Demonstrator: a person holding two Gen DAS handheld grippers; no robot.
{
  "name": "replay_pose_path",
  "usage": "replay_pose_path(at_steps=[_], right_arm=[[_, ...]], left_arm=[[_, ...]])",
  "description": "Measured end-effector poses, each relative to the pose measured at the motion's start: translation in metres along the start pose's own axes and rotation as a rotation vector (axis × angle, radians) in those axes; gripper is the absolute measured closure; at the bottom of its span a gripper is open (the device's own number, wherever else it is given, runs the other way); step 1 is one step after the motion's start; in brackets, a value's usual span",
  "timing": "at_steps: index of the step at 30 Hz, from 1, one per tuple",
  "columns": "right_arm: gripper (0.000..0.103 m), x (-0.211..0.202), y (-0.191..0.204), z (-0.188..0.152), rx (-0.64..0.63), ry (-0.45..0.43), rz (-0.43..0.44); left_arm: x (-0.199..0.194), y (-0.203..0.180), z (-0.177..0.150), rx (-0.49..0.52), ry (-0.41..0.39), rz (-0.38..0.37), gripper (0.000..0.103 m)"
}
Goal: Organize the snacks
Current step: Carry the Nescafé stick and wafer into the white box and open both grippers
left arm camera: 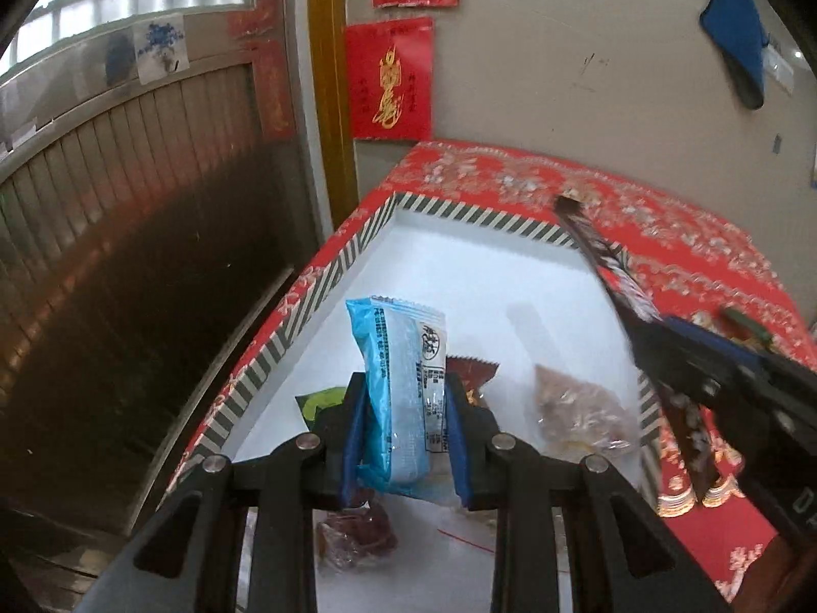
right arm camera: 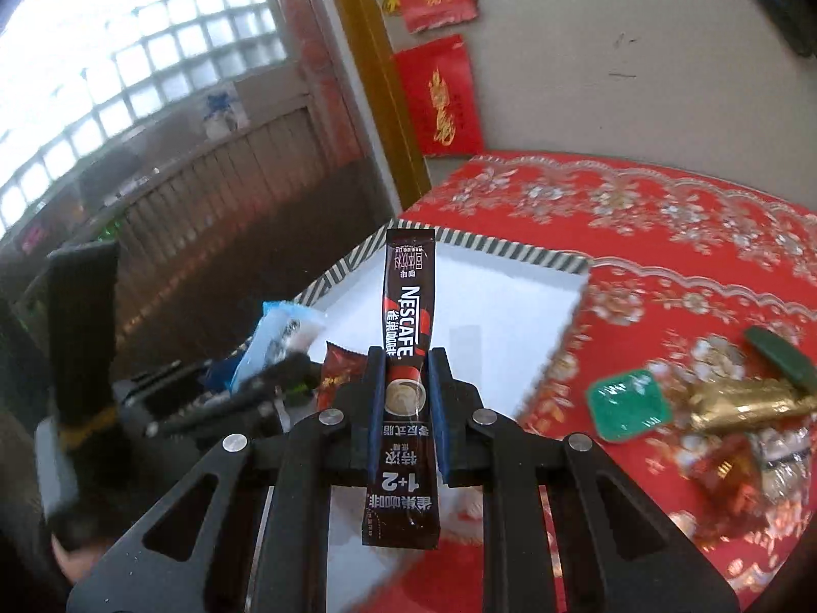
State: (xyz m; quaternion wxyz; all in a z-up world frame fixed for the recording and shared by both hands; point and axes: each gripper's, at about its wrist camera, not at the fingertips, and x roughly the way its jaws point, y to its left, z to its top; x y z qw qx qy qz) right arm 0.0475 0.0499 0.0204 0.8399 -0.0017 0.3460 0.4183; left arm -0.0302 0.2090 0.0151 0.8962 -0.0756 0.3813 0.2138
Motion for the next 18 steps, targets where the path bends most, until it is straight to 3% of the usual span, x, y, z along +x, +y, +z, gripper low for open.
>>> replay_pose_path(at_steps=[1, 5, 11, 13, 15, 18], right_arm=[[0.085, 0.009, 0.001, 0.001, 0.012, 0.013, 0.008], [0.081, 0.023, 0.006, -0.002, 0.018, 0.057, 0.036], [0.080, -0.011, -0.001, -0.009, 0.012, -0.052, 0.022], [0.063, -0.026, -0.013, -0.012, 0.026, -0.070, -0.001], [0.053, -0.041, -0.028, -0.016, 0.049, -0.091, -0.024], [0.053, -0.070, -0.065, -0.026, 0.098, -0.116, -0.084]], left_arm=[[0.002, -0.002, -0.002, 0.001, 0.006, 0.009, 0.068], [-0.001, 0.001, -0.004, -0.011, -0.018, 0.038, 0.026], [-0.018, -0.001, 0.004, -0.053, -0.073, 0.022, 0.021], [-0.025, -0.011, 0.007, -0.051, -0.092, -0.002, 0.018], [-0.032, -0.026, 0.010, -0.040, -0.109, -0.032, 0.016], [-0.036, -0.057, 0.014, -0.004, -0.120, -0.077, 0.014]])
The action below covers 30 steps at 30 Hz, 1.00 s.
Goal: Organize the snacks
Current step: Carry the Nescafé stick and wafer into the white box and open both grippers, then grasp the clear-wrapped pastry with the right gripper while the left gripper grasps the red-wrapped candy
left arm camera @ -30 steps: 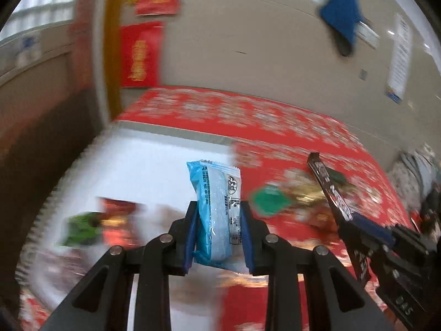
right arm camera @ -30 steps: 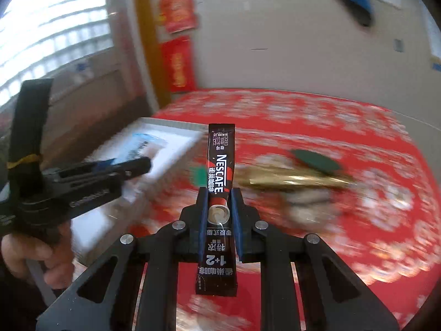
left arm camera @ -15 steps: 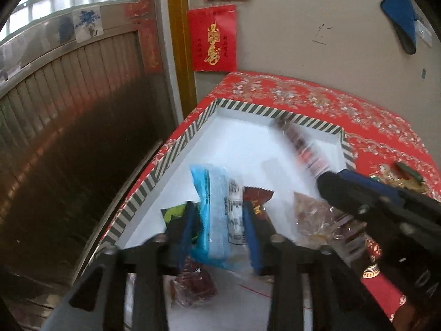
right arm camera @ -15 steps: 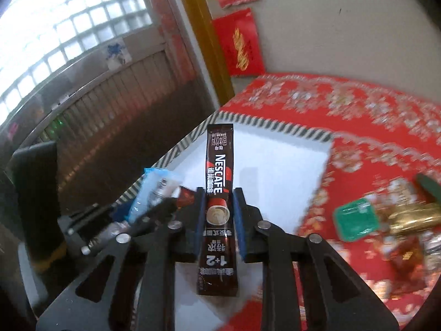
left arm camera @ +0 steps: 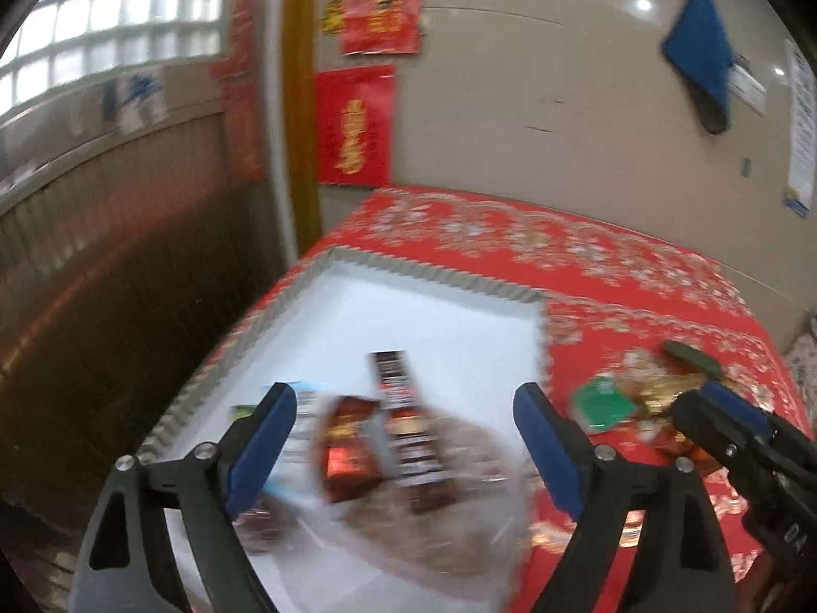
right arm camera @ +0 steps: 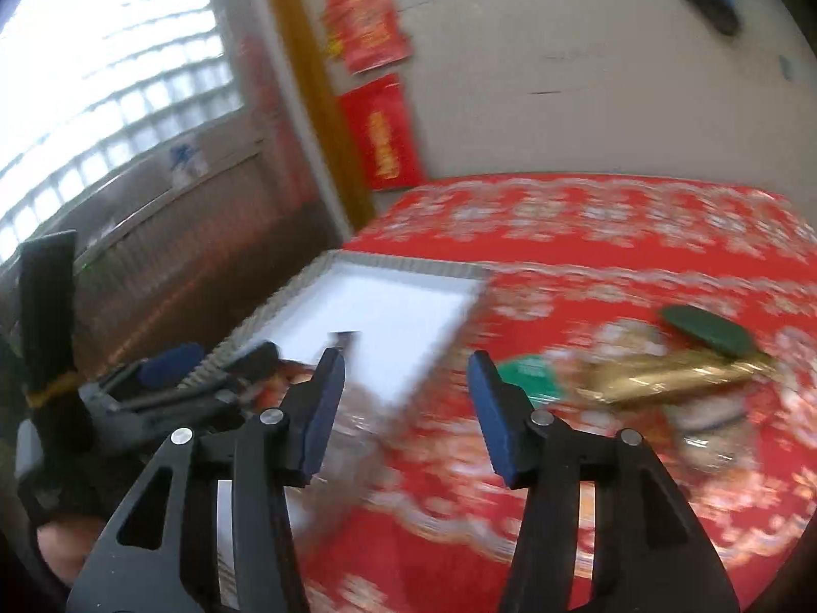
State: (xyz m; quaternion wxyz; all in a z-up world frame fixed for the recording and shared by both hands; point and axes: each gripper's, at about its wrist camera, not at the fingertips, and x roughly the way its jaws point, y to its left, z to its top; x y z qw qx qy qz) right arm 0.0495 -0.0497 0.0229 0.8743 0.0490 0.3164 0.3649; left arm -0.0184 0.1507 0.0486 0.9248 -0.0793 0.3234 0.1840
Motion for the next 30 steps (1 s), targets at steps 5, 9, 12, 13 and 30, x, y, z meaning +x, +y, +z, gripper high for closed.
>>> replay_pose_path(at_steps=[5, 9, 12, 13, 30], right_arm=[[0.053, -0.036, -0.086, -0.009, 0.093, 0.021, -0.157], [0.052, -0.039, -0.146, -0.011, 0.159, 0.119, -0.199], [0.053, -0.028, -0.156, -0.010, 0.150, 0.155, -0.200], [0.053, -0.019, -0.158, -0.010, 0.144, 0.181, -0.195], [0.034, 0.029, -0.123, -0.017, -0.088, 0.289, -0.341]], left_arm=[[0.016, -0.064, 0.000, 0.063, 0.047, -0.101, 0.014], [0.042, -0.110, -0.010, 0.074, 0.139, -0.171, 0.014], [0.053, -0.127, -0.023, 0.056, 0.164, -0.199, 0.014], [0.055, -0.129, -0.027, 0.056, 0.163, -0.209, 0.014], [0.056, -0.106, -0.026, -0.031, 0.154, -0.174, 0.014]])
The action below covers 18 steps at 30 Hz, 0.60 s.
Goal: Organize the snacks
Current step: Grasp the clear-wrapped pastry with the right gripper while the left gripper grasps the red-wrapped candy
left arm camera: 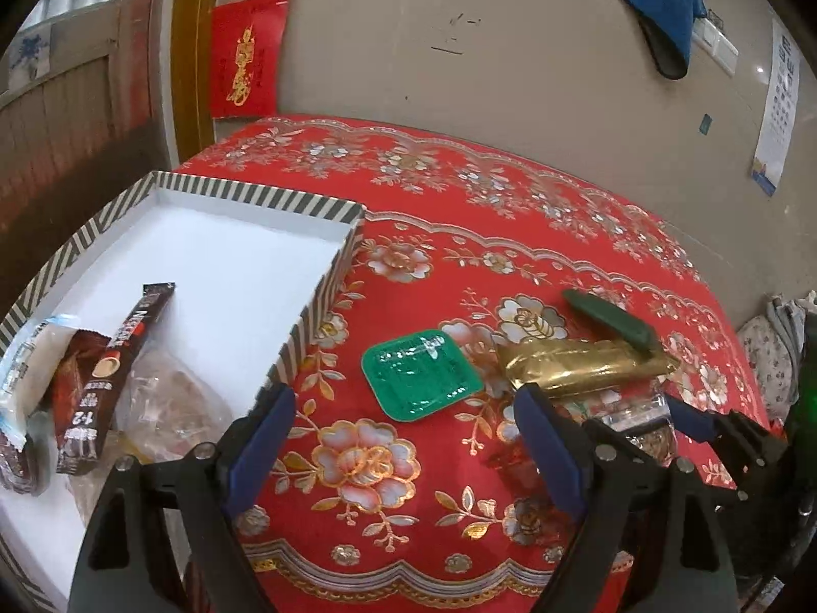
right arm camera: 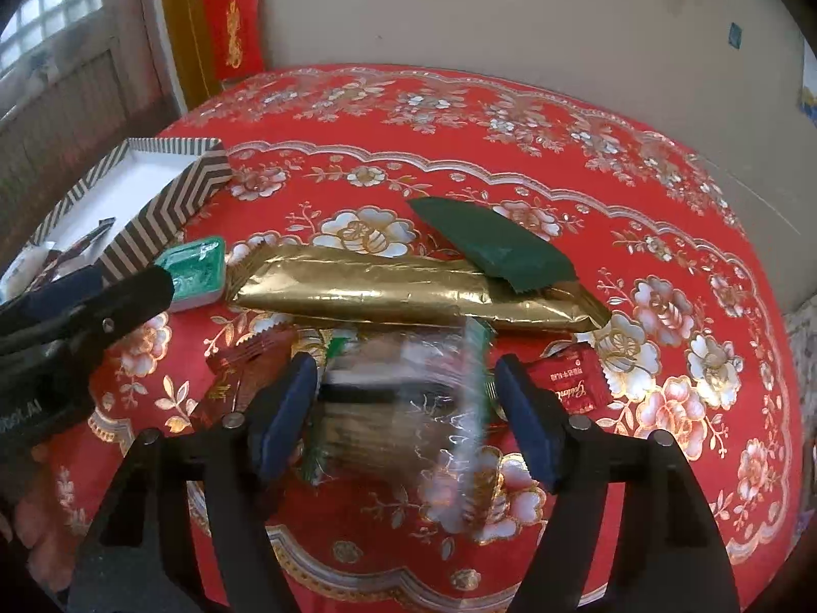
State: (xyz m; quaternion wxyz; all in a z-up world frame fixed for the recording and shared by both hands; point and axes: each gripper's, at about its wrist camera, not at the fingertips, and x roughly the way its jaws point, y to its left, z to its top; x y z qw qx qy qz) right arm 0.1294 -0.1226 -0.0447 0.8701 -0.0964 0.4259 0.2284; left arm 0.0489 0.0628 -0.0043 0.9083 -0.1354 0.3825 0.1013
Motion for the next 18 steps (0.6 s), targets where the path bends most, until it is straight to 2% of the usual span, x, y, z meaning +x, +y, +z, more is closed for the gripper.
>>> replay_pose_path(at_steps=[1, 5, 7, 9, 13, 15, 17, 18], right_arm=[[0.043, -0.002, -0.001, -0.001, 0.005, -0.005, -0.008], [0.046, -0.013, -0.007, -0.007, 0.035, -0.008, 0.020], [0.046, -0.024, -0.012, -0.017, 0.049, -0.029, 0.000], [0.046, -0.035, -0.020, -0.025, 0.092, -0.060, 0.019], [0.046, -0.062, -0.059, -0.050, 0.267, -0.177, 0.117], [0.046, -0.064, -0.077, -0.061, 0.348, -0.221, 0.168], [0.046, -0.059, -0.094, -0.072, 0.442, -0.256, 0.280], [0.046, -0.057, -0.101, -0.075, 0.478, -0.255, 0.304]], left_arm=[[0.000, -0.002, -0.001, 0.008, 0.001, -0.004, 0.014], [-0.003, -0.011, -0.003, 0.044, -0.010, -0.021, 0.014], [-0.005, -0.015, -0.004, 0.064, -0.019, -0.032, 0.014], [-0.006, -0.023, -0.006, 0.110, -0.022, -0.057, 0.014], [0.000, -0.050, -0.010, 0.204, 0.002, -0.103, 0.014], [0.005, -0.060, -0.013, 0.223, 0.025, -0.076, 0.014], [0.011, -0.068, -0.019, 0.229, 0.059, -0.042, 0.014], [0.013, -0.071, -0.022, 0.234, 0.065, -0.025, 0.014]])
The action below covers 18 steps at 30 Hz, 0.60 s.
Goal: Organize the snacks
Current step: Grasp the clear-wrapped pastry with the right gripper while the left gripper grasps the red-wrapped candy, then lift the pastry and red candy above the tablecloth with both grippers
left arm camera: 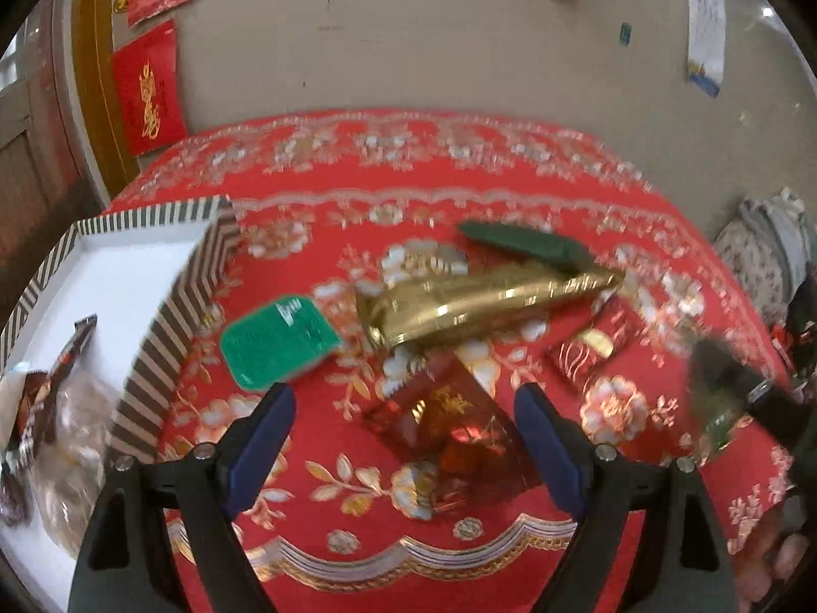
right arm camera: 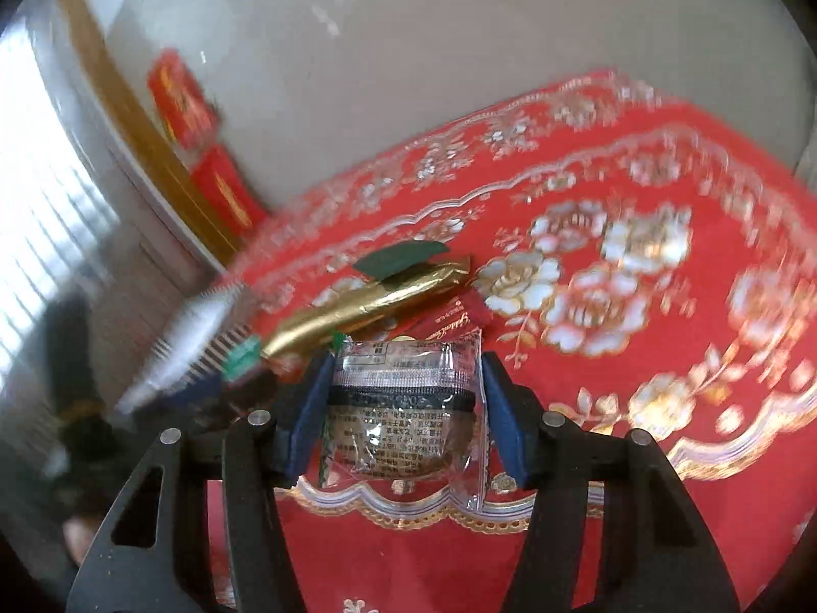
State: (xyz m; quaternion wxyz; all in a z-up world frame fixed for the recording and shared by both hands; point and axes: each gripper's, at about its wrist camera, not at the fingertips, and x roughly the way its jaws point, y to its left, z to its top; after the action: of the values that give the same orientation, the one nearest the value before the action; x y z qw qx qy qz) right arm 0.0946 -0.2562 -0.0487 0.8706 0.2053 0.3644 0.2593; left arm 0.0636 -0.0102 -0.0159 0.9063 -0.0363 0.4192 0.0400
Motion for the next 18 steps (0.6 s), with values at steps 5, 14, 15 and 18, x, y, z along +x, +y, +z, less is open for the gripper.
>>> replay_pose_path(at_steps=[5, 14, 15, 18], right_arm=[[0.046, -0.012, 0.001, 0.003, -0.001, -0.092, 0.022], [0.046, -0.016, 0.000, 0.000, -0.013, -0.103, 0.023], [0.046, -0.017, 0.000, 0.000, -0.014, -0.104, 0.025], [0.046, -0.019, -0.001, -0.001, -0.015, -0.114, 0.029]], left_arm=[[0.013, -0.020, -0.005, 0.018, 0.038, 0.075, 0.017], [0.002, 0.001, -0.009, -0.051, -0.007, -0.023, 0.059], [-0.003, 0.005, -0.008, -0.067, -0.018, -0.056, 0.059], [-0.015, 0.008, -0.006, -0.075, -0.074, -0.089, 0.058]])
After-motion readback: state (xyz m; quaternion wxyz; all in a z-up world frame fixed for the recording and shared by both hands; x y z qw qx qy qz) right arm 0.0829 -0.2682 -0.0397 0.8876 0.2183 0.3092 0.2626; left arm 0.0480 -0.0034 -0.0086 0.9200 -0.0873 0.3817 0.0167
